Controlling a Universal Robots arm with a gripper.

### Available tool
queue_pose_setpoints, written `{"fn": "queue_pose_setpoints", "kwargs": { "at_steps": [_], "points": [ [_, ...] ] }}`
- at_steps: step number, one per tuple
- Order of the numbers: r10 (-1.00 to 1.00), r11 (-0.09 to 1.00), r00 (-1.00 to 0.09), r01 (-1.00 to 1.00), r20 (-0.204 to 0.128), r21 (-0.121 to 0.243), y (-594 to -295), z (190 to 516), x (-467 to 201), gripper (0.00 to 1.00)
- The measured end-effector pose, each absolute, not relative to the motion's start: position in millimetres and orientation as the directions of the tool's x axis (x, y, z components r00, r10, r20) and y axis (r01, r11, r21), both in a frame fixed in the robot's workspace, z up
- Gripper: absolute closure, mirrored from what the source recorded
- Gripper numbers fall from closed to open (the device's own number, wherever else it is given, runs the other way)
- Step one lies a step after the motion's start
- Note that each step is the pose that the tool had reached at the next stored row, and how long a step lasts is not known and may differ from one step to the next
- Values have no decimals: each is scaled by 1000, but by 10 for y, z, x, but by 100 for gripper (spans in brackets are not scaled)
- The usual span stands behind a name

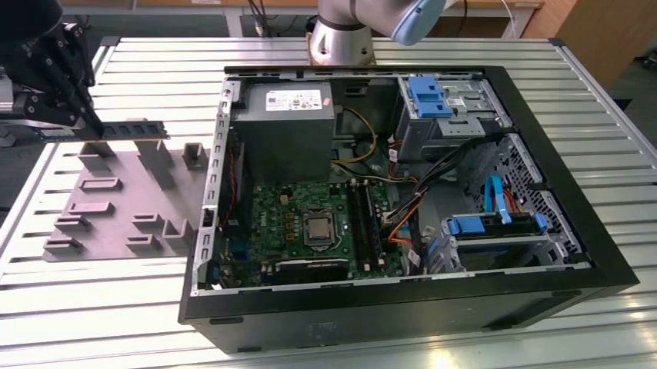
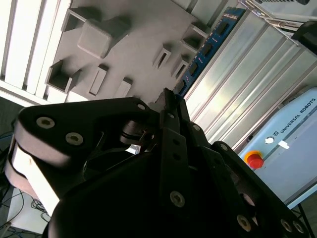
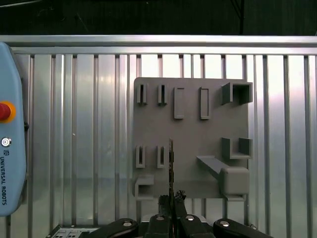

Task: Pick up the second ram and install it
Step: 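Pick up the second ram and move it above second insertion slot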

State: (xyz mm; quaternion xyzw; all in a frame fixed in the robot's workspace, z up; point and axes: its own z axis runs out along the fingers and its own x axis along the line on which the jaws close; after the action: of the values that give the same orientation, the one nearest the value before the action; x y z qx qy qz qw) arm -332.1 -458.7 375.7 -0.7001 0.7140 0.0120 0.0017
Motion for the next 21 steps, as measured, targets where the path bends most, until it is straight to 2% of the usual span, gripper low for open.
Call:
{"fn": "queue_pose_setpoints", "kwargs": {
  "at_steps": [21],
  "points": [
    [-1000,20,-20,-1000,-19,15,-4587,3757,-3090,86]
  ]
}}
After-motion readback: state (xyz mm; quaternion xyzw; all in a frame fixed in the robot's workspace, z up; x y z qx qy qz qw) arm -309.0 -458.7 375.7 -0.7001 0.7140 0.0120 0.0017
